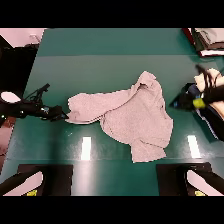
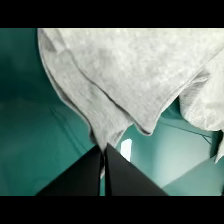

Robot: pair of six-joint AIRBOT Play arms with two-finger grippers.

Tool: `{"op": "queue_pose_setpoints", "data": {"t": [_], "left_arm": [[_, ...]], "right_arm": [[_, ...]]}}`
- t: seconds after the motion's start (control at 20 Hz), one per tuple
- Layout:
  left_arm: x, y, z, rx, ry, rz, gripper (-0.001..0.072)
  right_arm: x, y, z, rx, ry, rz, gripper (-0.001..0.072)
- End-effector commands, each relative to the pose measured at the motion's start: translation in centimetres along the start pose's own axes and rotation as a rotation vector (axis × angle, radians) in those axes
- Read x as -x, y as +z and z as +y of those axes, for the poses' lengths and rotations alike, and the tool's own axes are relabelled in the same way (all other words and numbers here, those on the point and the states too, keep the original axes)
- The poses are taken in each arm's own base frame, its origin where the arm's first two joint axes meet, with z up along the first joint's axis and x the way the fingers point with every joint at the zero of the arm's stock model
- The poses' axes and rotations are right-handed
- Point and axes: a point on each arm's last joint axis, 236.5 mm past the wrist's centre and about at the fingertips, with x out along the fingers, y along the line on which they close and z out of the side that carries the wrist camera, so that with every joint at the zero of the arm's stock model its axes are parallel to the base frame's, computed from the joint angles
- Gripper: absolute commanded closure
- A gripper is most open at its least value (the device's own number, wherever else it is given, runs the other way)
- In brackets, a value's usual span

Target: Fold the shirts.

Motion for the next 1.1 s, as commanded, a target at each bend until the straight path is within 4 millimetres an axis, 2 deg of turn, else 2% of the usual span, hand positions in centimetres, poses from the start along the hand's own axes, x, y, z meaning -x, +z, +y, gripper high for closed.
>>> {"op": "queue_pose_setpoints", "data": {"t": [0.0, 0.15, 0.4, 0.7, 0.85, 0.9, 0.95, 1.05], "left_arm": [[1.9, 1.0, -1.2, -0.057, 0.012, -0.057, 0.0686], [1.9, 0.6, -1.3, -0.057, 0.006, -0.038, 0.0686], [1.9, 0.6, -1.3, -0.056, 0.006, -0.038, 0.0686], [1.9, 0.3, -1.4, -0.056, 0.003, -0.029, 0.0686], [1.9, 0.3, -1.4, -0.056, 0.003, -0.028, 0.0686], [1.9, 0.3, -1.4, -0.056, 0.003, -0.028, 0.0685], [1.9, 0.3, -1.4, -0.056, 0.002, -0.028, 0.0686], [1.8, 0.2, -1.4, -0.056, 0.001, -0.023, 0.0685]], "right_arm": [[-3.6, -6.5, -4.2, -0.182, 0.001, 0.060, 0.0291], [-5.0, -10.1, -6.1, -0.300, 0.010, 0.082, 0.0291], [-6.7, -12.8, -7.3, -0.404, 0.024, 0.104, 0.0291], [-7.7, -13.1, -7.8, -0.425, 0.019, 0.093, 0.0306], [-7.7, -12.2, -7.1, -0.437, 0.056, 0.062, 0.0309], [-7.7, -11.6, -6.7, -0.439, 0.076, 0.042, 0.0350], [-7.8, -11.3, -6.5, -0.434, 0.082, 0.033, 0.0352], [-8.2, -11.5, -6.0, -0.393, 0.076, 0.044, 0.0408]]}}
